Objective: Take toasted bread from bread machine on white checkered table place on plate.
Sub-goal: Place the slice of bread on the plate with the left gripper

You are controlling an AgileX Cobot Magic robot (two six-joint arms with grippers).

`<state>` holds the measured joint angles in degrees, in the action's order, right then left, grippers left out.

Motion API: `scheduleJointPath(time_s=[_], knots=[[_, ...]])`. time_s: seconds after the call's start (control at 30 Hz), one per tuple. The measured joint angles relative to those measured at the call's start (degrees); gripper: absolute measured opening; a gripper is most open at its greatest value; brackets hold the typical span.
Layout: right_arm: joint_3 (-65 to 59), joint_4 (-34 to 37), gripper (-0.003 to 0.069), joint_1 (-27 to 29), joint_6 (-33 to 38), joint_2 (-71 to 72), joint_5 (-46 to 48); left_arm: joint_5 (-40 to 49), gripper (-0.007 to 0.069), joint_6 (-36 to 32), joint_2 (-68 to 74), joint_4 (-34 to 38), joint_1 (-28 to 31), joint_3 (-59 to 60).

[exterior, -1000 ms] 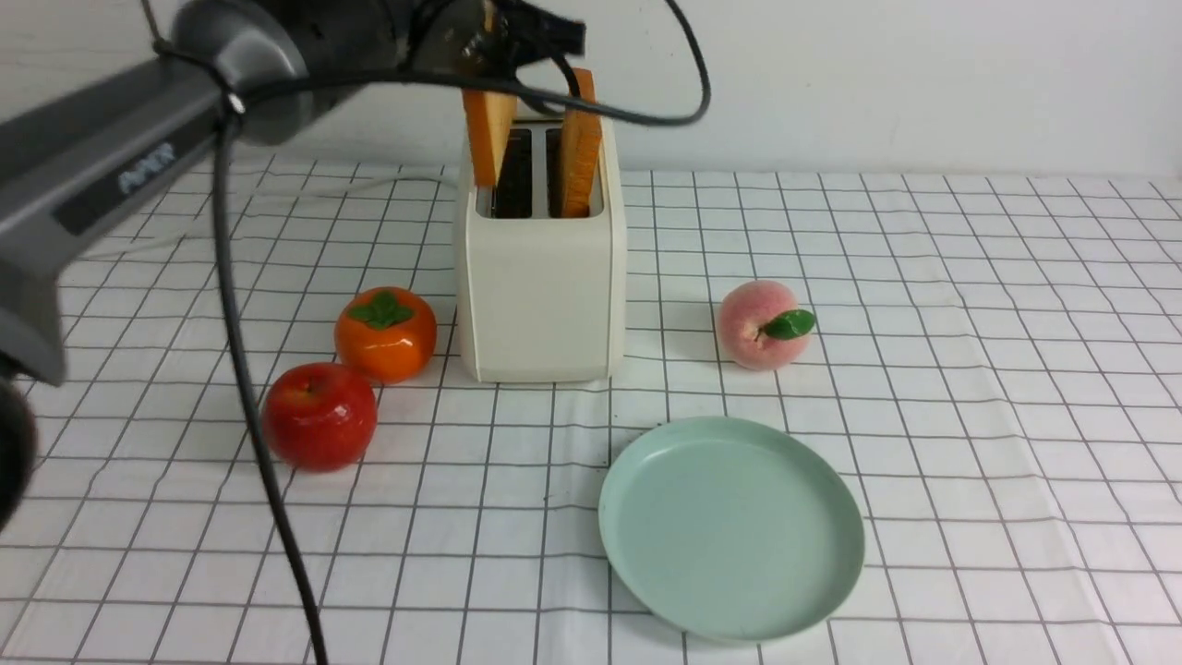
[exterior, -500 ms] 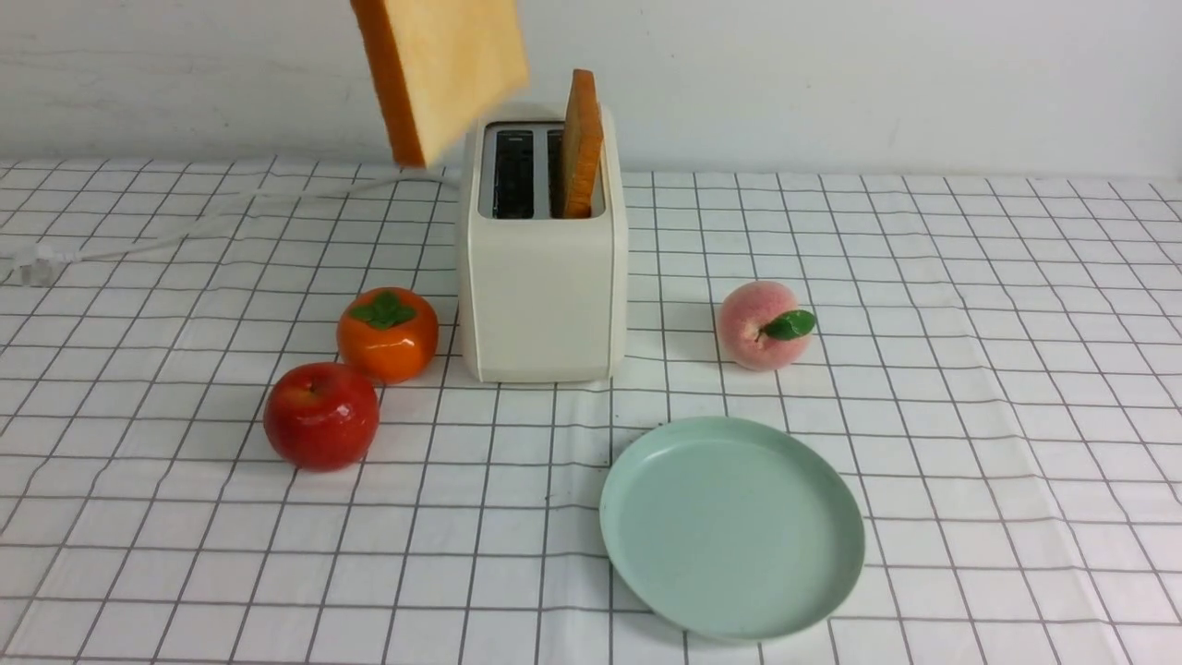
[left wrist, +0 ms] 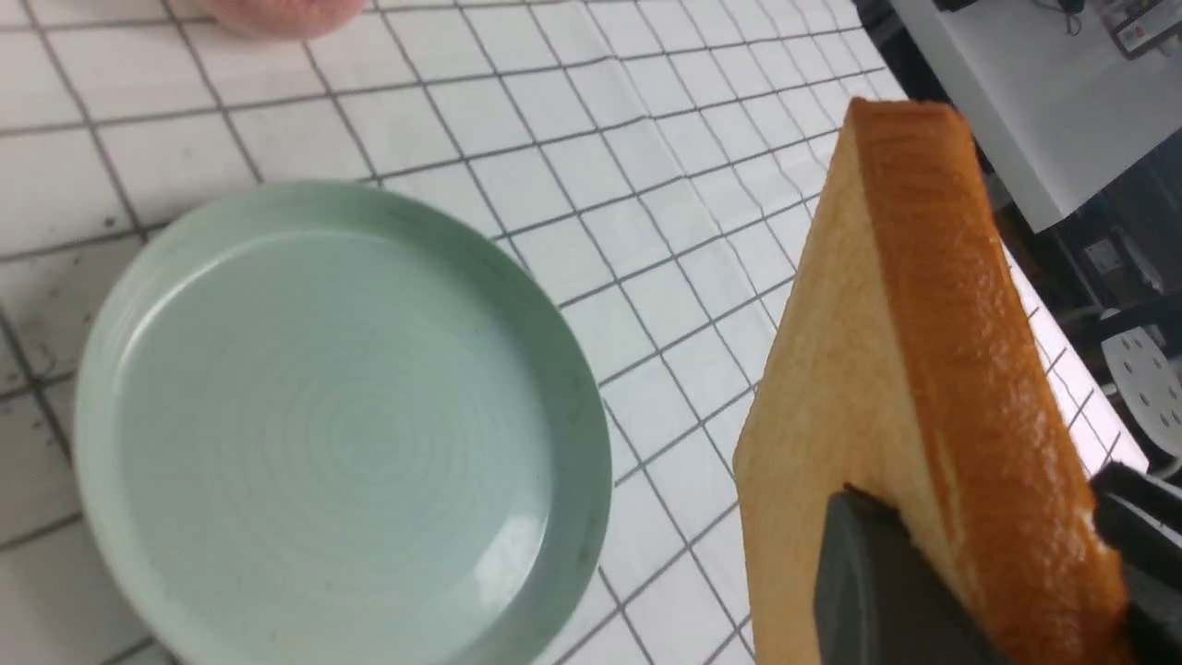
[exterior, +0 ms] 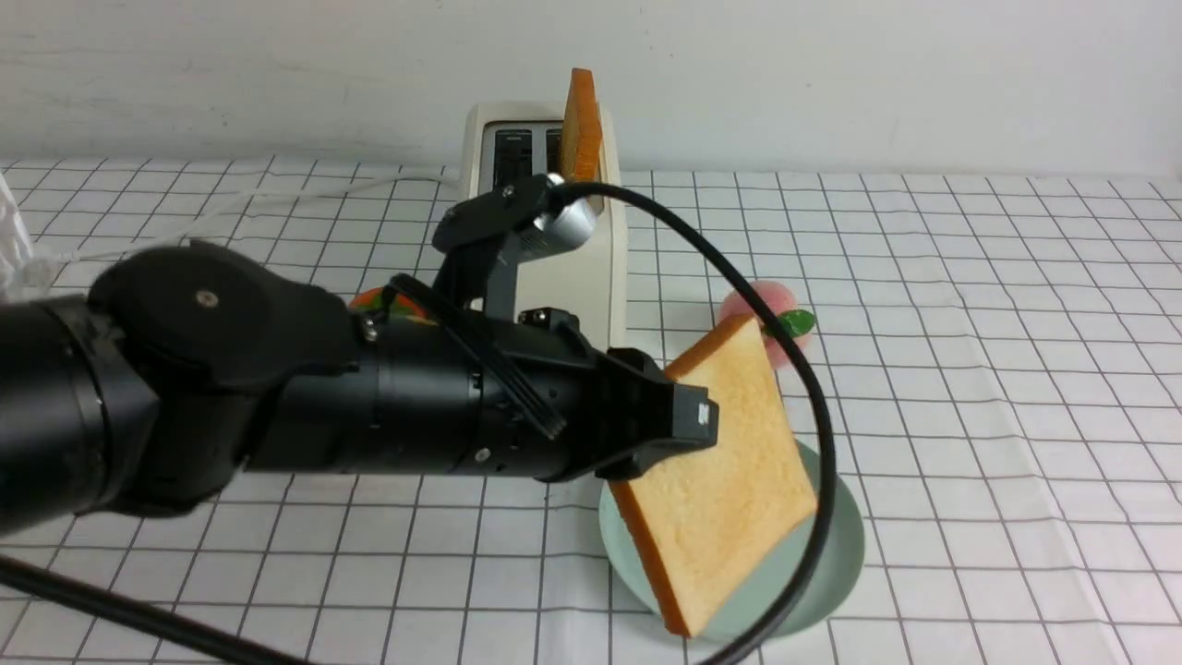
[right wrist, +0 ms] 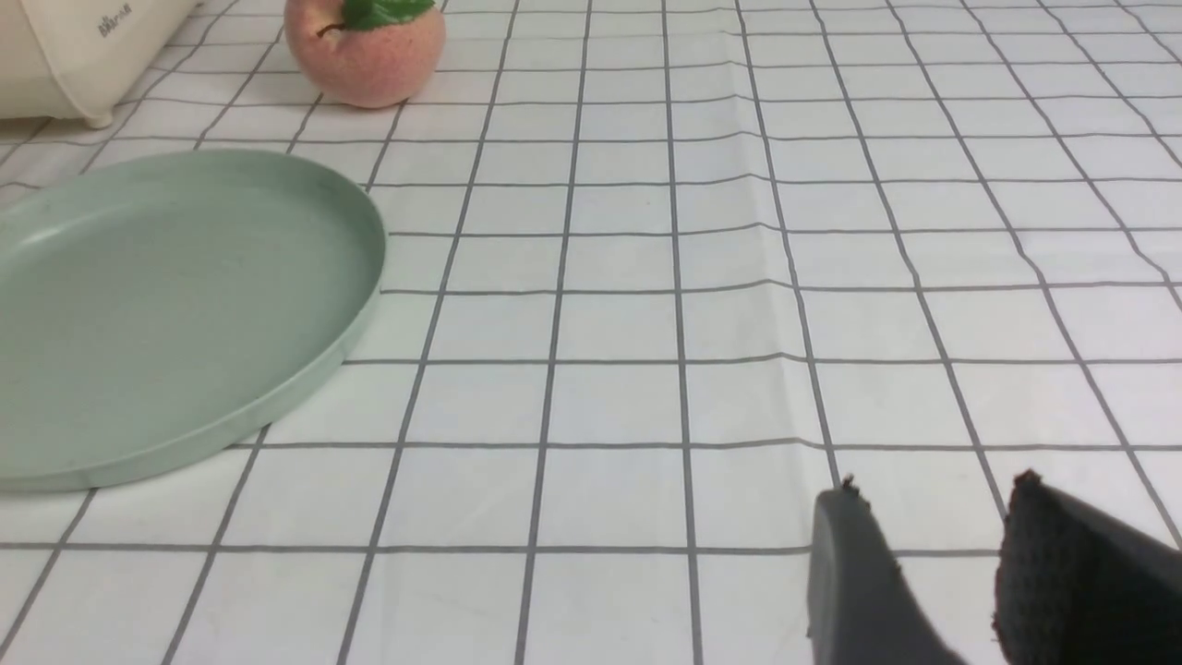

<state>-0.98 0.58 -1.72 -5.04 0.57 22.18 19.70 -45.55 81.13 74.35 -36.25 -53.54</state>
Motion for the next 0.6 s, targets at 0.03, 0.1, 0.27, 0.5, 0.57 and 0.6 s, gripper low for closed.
scheduleJointPath(time_s=[0.03,0.1,0.27,0.5,0.57,0.6], knots=[[0.0,0.0,0.0240,0.0,0.0,0.0,0.0,-0.7,0.0111,-4.9,0.6,5.8,-0.4,0.1],[0.0,0.0,0.0240,0.0,0.0,0.0,0.0,-0.8,0.0111,-9.5,1.4,9.9,-0.6,0.2],[0.0,-0.1,0.0240,0.0,0.0,0.0,0.0,-1.3,0.0111,-23.1,6.1,22.4,-0.7,0.2],[0.0,-0.1,0.0240,0.0,0.0,0.0,0.0,-1.0,0.0111,-24.9,12.3,23.3,-0.7,-1.4],[0.0,-0.1,0.0240,0.0,0.0,0.0,0.0,-0.7,0.0111,-25.0,14.5,23.3,-0.7,-3.4],[0.0,-0.1,0.0240,0.0,0.0,0.0,0.0,-0.6,0.0111,-25.0,14.6,23.4,-0.7,-3.6]])
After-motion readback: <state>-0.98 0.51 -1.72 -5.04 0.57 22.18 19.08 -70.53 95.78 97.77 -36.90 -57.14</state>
